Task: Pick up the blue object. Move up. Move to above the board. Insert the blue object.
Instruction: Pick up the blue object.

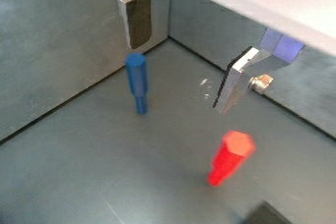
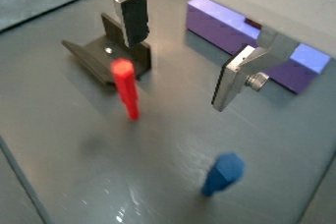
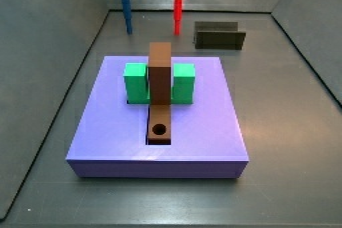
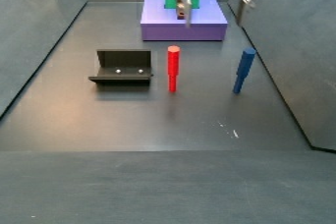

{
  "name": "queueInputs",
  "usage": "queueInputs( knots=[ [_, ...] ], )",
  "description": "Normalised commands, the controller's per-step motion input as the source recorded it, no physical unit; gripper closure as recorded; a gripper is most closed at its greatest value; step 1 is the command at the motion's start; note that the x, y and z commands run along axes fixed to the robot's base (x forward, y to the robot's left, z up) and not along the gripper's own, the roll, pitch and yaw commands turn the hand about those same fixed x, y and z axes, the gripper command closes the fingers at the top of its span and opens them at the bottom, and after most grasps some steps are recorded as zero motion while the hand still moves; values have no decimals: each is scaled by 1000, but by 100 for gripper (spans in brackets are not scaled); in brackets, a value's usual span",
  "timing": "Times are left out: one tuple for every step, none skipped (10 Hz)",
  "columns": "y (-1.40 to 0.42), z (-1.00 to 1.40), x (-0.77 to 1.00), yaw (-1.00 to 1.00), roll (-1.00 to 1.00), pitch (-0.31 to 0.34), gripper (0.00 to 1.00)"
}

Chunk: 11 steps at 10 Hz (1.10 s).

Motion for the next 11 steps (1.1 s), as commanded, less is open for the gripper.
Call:
queueInputs(
  knots=[
    [0,-111,-820,0,44,-291,0],
    [0,-134,-806,0,20,-284,0],
    [31,-180,-857,0,4,-293,0],
    [103,-111,-809,0,0,-279,0],
    [169,-49,-529,0,-17,-236,0],
    [280,-37,-274,0,0,-234,0],
    [83,0,-163,-69,0,-106,0],
    [0,0,-31,0,0,-1,0],
    [-83,-89,0,0,33,0,0],
    [-31,-257,0,14,37,0,0],
    [0,-369,3,0,0,10,0]
  ],
)
